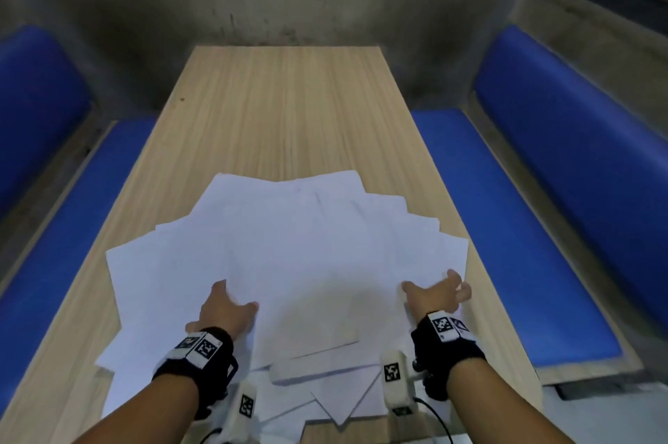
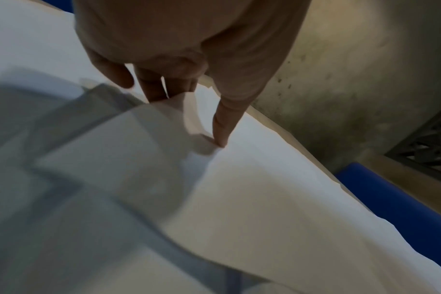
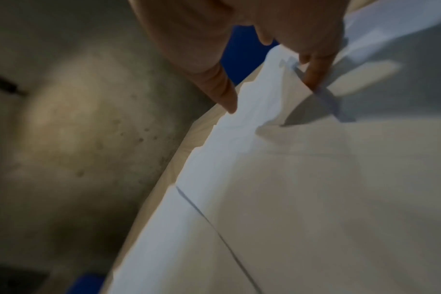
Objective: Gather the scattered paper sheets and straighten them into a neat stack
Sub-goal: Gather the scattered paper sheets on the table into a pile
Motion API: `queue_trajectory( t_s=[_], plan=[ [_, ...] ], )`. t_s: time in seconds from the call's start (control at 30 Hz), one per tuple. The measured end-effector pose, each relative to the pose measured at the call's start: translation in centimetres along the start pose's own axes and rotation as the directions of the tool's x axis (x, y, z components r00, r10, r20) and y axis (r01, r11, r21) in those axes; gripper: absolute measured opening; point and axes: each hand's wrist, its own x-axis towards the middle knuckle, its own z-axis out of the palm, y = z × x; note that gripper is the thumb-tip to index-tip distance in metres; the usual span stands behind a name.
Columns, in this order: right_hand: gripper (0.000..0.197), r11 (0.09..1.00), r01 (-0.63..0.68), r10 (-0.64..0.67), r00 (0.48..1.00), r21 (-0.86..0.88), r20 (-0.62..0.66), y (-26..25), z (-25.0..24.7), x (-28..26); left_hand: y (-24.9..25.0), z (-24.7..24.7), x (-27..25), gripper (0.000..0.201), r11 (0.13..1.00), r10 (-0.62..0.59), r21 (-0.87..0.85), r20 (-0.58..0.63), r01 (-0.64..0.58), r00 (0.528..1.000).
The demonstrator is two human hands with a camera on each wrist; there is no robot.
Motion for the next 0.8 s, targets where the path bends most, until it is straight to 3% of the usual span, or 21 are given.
queue_trajectory(
  t_s=[0.1,0.23,0.3,0.43,0.57,0.7,0.8],
  plan=[
    [0.079,0.973,0.228,-0.228,0.974,0.021,-0.014,0.1,0.9,-0.2,0.8,1.0,-0.2,0.053,0.992,0.116,-0.043,0.019,-0.115,0.993],
    [0.084,0.936,0.346,-0.347,0.938,0.063,-0.007,0.3,1.1,0.2,1.2,1.3,-0.2,0.027,0.972,0.229,-0.084,0.106,-0.221,0.968],
    [0.081,0.942,0.292,-0.301,0.953,0.163,0.036,0.2,0.7,0.8,1.0,0.9,0.0,0.028,0.960,0.240,-0.190,0.181,-0.206,0.954],
    [0.060,0.932,0.073,-0.127,0.983,0.354,0.133,-0.3,-0.2,2.1,0.1,-0.2,0.3,0.037,0.903,0.203,-0.427,0.306,-0.057,0.930],
    [0.035,0.948,0.131,-0.192,0.963,0.290,0.191,-1.5,-1.3,2.9,-0.9,-1.1,0.7,0.034,0.849,0.165,-0.526,0.332,0.037,0.929],
    [0.037,0.942,0.133,-0.222,0.936,0.309,0.273,-2.1,-1.8,3.7,-2.3,-1.9,1.5,0.041,0.818,0.125,-0.566,0.347,0.101,0.930],
    [0.038,0.950,0.175,-0.277,0.858,0.260,0.433,-2.7,-0.7,2.9,-1.4,-1.6,0.6,0.033,0.832,0.176,-0.550,0.382,0.070,0.907]
  ],
)
